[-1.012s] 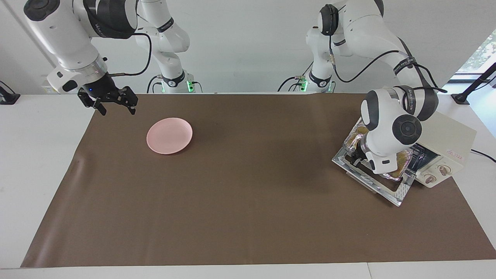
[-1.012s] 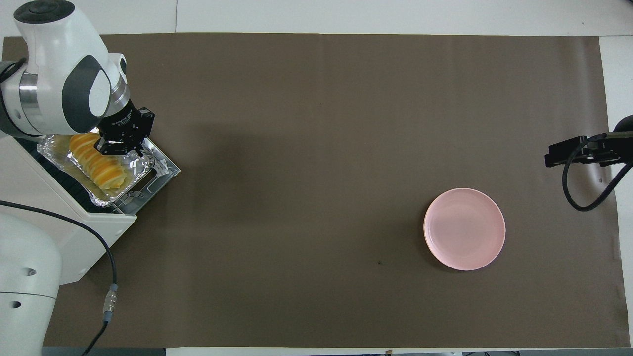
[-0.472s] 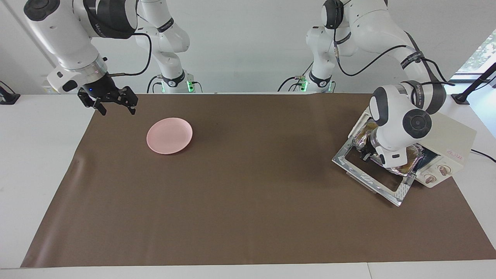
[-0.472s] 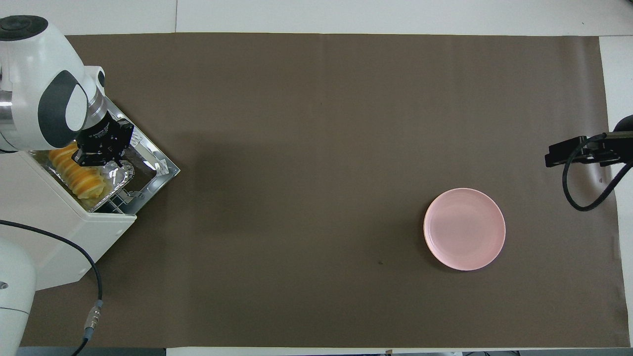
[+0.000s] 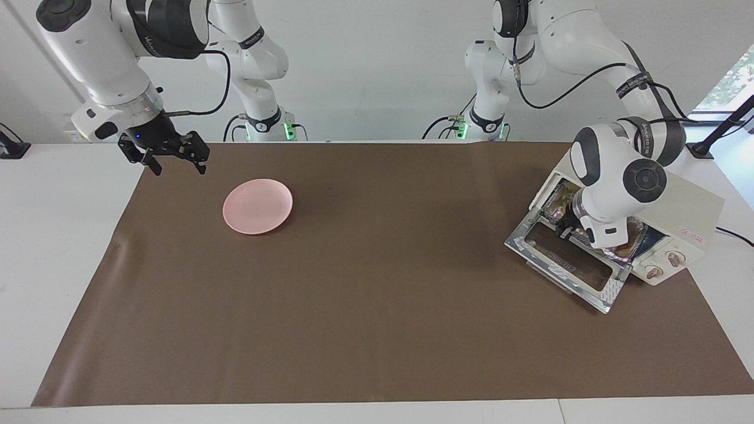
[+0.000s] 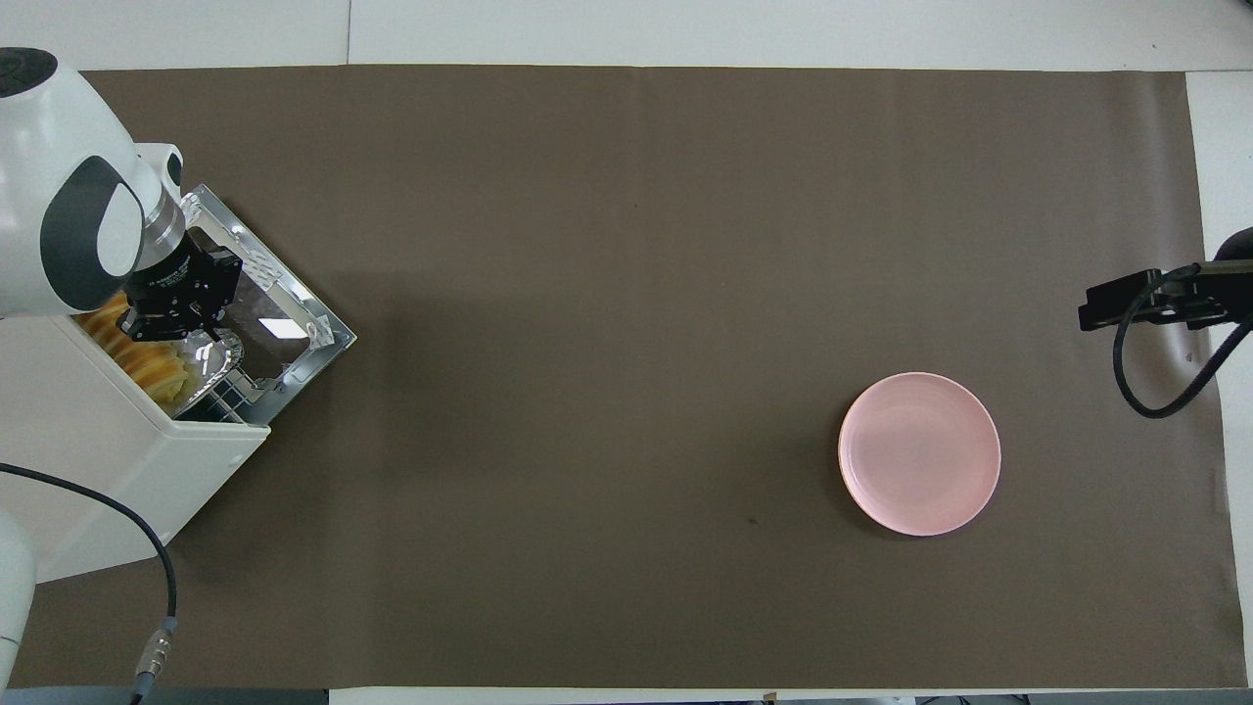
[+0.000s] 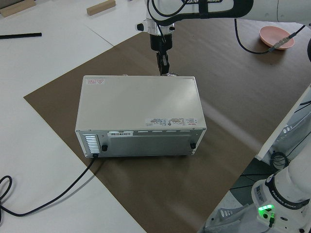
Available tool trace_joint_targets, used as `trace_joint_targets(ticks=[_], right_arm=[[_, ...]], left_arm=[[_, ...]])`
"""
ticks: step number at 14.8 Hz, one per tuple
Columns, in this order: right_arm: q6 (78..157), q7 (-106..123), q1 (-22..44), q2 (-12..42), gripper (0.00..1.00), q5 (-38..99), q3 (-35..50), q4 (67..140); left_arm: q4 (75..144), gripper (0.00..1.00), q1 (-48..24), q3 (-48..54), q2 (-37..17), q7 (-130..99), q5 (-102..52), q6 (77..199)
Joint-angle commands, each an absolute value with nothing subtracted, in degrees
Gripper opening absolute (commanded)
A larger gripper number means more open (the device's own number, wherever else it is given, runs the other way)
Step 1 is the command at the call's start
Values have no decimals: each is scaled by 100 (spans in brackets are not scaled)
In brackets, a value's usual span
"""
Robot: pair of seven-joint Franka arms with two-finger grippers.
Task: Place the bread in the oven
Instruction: 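Push the tray deeper into the oven and open the left gripper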
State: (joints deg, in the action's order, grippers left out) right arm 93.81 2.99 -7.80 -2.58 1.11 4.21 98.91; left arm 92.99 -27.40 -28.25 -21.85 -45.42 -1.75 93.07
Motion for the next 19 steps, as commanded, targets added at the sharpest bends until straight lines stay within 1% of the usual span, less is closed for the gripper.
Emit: trace_joint_targets(ticks=[1,5,8,14,15,16,17,18,19], right_arm=[[9334,439,-835,-325,100,79,466,9923],[9325,439,-835,-325,100,79,466,9923],[9334,439,-835,-325,100,79,466,9914],[9334,439,-835,-325,100,79,466,9923],[9334,439,-835,-325,100,79,466,9923],[9334,439,-835,-325,100,79,466,9923],[9325,439,-835,-325,100,70,466,9923],[9334,439,-835,-325,100,79,466,9923],[9334,439,-835,-325,100,79,466,9914]], left_arm=[[9667,0,-2663,-2795,-1890,-4421,-62,9509],[9835,0,-2637,-2795,-1784,-4421,-53,9650],[10107,0,-2628,-2795,-1679,-4412,-44,9843],[10107,0,-2610,-2795,-1679,-4185,-44,9853],[10107,19,-2610,-2795,-1679,-4027,-44,9853],[10090,46,-2610,-2795,-1679,-3982,-44,9844],[10072,63,-2610,-2795,-1687,-3981,-44,9852],[10064,100,-2619,-2795,-1696,-3981,-35,9853],[10029,100,-2628,-2795,-1714,-3981,52,9853]])
